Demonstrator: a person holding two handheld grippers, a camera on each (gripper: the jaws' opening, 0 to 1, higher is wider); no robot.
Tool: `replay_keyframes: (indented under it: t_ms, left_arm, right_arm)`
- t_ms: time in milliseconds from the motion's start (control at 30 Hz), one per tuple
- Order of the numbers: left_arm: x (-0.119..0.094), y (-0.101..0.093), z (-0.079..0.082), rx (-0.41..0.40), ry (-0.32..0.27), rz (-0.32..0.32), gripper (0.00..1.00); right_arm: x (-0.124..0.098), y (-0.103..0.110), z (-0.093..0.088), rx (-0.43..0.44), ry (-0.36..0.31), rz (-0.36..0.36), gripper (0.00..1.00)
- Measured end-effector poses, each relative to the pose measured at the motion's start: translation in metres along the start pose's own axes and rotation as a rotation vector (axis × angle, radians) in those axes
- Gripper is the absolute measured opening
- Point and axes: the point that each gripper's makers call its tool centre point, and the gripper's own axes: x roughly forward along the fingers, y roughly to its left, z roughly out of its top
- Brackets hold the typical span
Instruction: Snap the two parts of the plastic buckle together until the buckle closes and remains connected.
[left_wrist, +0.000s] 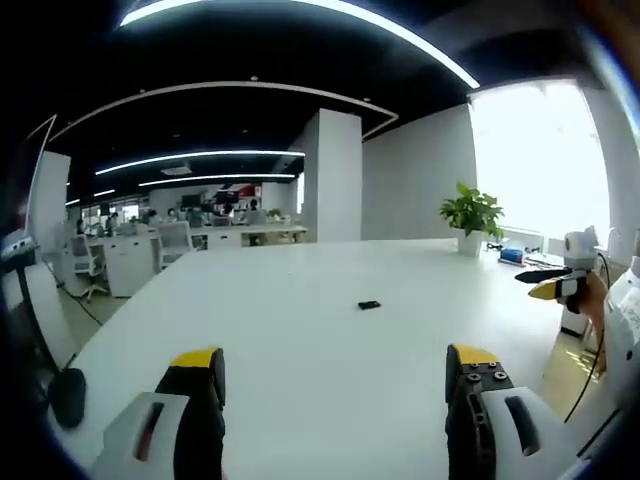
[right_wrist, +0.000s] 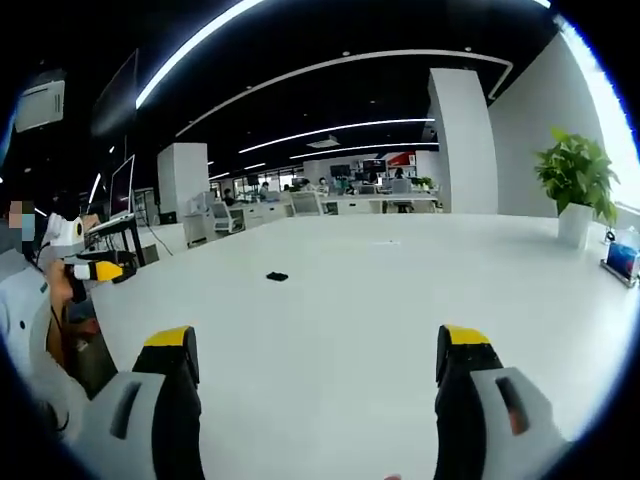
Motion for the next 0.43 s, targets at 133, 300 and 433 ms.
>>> replay_keyframes:
  t_ms: [133, 300, 433]
  left_arm:
    - [0.0001, -0.001, -0.0004, 0.001, 0.002, -0.003, 0.93]
    - [0.0003, -0.0024, -0.0006, 0.005, 0.005, -0.004, 0.93]
    - [0.0014, -0.0045, -0.0003, 0.005, 0.004, -0.012, 0.93]
  right_arm:
    - [0.0, -0.0006, -0.0004, -0.001, 0.004, 0.001, 1.0]
    - [0.0004, 0.0015, -0.002, -0.001, 0.007, 0.004, 1.0]
    - [0.0004, 0.0012, -0.003, 0.002, 0.009, 0.004, 0.99]
